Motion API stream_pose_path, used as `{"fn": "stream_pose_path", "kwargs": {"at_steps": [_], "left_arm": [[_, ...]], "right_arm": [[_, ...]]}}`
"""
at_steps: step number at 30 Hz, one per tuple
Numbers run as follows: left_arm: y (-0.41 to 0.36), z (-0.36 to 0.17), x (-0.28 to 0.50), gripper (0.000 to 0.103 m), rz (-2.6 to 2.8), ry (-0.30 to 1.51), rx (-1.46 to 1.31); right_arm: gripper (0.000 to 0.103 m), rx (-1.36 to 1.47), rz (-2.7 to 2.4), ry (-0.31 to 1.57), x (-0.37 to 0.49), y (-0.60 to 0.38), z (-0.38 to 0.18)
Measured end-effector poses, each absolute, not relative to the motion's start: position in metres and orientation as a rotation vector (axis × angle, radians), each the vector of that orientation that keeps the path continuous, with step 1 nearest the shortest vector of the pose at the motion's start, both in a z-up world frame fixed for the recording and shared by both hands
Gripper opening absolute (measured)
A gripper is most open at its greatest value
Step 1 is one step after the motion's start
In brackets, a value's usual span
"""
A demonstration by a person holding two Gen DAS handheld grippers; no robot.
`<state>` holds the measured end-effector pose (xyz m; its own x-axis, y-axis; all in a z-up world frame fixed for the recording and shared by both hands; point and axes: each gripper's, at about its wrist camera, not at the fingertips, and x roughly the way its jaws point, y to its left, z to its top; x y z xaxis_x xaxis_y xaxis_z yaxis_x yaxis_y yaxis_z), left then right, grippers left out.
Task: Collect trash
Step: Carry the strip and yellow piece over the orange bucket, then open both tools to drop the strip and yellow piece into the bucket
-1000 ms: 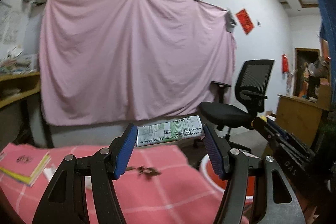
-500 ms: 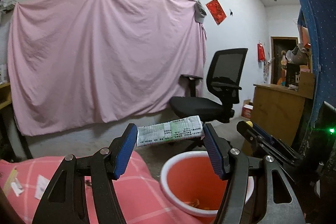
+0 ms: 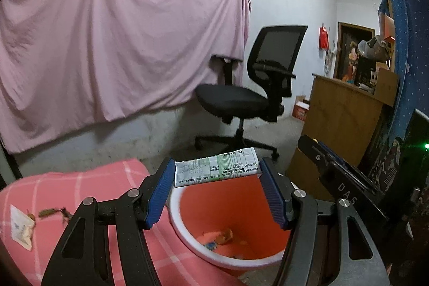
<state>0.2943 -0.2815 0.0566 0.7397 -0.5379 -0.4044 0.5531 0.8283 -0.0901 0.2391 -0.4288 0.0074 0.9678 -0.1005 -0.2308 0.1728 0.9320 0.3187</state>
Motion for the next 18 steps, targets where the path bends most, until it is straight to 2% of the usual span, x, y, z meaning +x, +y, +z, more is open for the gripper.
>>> {"fn": "stream_pose_path", "kwargs": {"at_steps": [8, 18], "left_arm": [[-0.29, 0.046, 0.311, 0.06, -0.606, 0.54, 0.003], [-0.282, 0.041, 0.325, 0.065, -0.603, 0.625, -0.069]], "right_arm": [[0.098, 0.363, -0.142, 0.251, 0.244, -0.434, 0.003], [0.098, 0.375, -0.148, 0.257, 0.245, -0.436, 0.003]]}}
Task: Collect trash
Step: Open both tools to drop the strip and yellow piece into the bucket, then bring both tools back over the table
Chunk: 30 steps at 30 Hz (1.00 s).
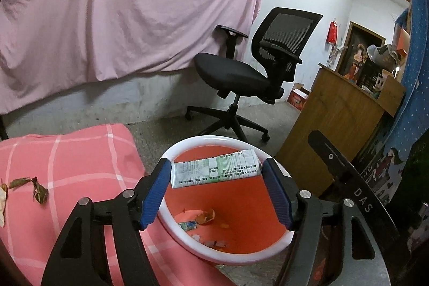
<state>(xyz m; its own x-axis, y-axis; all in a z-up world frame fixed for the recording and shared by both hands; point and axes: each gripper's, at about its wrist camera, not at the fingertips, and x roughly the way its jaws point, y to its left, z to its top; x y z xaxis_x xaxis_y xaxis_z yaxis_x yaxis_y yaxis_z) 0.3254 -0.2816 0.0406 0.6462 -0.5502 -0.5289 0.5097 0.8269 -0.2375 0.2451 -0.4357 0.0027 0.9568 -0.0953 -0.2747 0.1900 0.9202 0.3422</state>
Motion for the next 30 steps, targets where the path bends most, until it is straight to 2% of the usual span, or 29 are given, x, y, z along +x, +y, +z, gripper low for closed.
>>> {"fn": "stream_pose_path", "kwargs": {"at_steps": [13, 19, 21, 22, 24, 30], "left_arm": [[-0.274, 0.044, 0.33, 0.071, -0.601, 0.632, -0.132], [-0.26, 0.051, 0.323, 0.072, -0.556, 0.555, -0.151], [-0.252, 0.056, 0.318, 0.078, -0.53, 0.512, -0.155], [-0.248, 0.058, 0.316, 0.087, -0.516, 0.492, -0.157], [-0.234, 0.064, 0.309, 0.096, -0.47, 0.436, -0.166], [-0.192, 0.076, 0.29, 0.099, -0.341, 0.318, -0.175]], "right_arm": [[0.098, 0.376, -0.154, 0.255, 0.245, -0.437, 0.002], [0.099, 0.359, -0.149, 0.238, 0.242, -0.434, 0.004], [0.099, 0.349, -0.144, 0.227, 0.241, -0.432, 0.007], [0.099, 0.342, -0.139, 0.216, 0.24, -0.429, 0.009], [0.102, 0.33, -0.129, 0.196, 0.237, -0.424, 0.014], [0.103, 0.298, -0.099, 0.131, 0.231, -0.402, 0.026]]}}
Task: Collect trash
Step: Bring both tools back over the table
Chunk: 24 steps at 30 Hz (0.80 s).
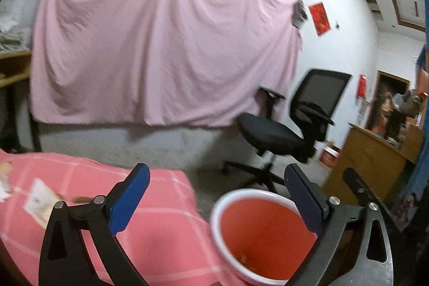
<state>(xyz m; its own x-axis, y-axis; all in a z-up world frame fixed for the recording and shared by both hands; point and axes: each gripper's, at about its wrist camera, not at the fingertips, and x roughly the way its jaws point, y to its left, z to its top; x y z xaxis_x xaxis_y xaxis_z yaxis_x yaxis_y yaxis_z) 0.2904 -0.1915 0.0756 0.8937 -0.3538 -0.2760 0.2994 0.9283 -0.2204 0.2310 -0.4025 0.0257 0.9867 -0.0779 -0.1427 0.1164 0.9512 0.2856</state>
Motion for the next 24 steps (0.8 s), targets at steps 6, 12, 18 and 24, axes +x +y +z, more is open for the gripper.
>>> {"fn": "stream_pose_path", "kwargs": {"at_steps": [6, 12, 18, 24], "left_arm": [[-0.141, 0.078, 0.265, 0.1, -0.226, 0.23, -0.153], [-0.091, 0.075, 0.241, 0.101, -0.129, 0.169, -0.135], [-0.04, 0.068, 0.22, 0.101, -0.036, 0.126, -0.126], [0.003, 0.056, 0.21, 0.101, 0.048, 0.122, -0.071]], "right_arm": [[0.103, 0.295, -0.033, 0.046, 0.226, -0.376, 0.038], [0.103, 0.281, 0.059, -0.01, 0.226, -0.335, 0.046], [0.103, 0.215, 0.119, -0.031, 0.23, -0.29, 0.046], [0.103, 0.134, 0.172, -0.013, 0.241, -0.249, 0.04]]}}
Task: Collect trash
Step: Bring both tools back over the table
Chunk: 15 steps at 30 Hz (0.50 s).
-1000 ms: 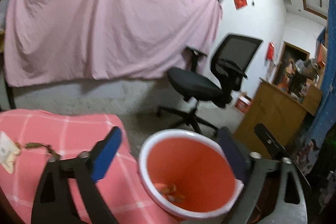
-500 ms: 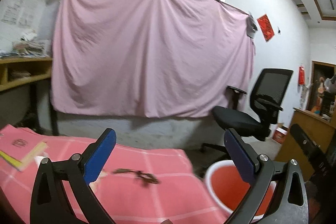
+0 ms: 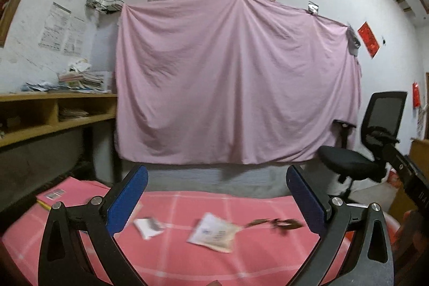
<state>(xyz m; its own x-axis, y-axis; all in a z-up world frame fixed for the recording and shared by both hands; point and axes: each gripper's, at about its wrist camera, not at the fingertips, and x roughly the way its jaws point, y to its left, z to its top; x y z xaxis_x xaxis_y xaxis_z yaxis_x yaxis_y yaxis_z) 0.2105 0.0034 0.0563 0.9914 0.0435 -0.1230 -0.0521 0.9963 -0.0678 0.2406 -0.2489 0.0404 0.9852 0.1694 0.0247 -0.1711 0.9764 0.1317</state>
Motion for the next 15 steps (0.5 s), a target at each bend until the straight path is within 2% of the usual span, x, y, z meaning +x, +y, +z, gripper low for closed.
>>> {"fn": "stream_pose_path", "kwargs": {"at_steps": [8, 15], "left_arm": [[0.042, 0.027, 0.216, 0.101, 0.128, 0.107, -0.048], [0.056, 0.004, 0.25, 0.101, 0.128, 0.274, -0.009]], "right_arm": [[0.103, 0.066, 0.22, 0.061, 0.268, -0.213, 0.027], [0.103, -0.021, 0.273, 0.246, 0.31, -0.182, 0.007]]}}
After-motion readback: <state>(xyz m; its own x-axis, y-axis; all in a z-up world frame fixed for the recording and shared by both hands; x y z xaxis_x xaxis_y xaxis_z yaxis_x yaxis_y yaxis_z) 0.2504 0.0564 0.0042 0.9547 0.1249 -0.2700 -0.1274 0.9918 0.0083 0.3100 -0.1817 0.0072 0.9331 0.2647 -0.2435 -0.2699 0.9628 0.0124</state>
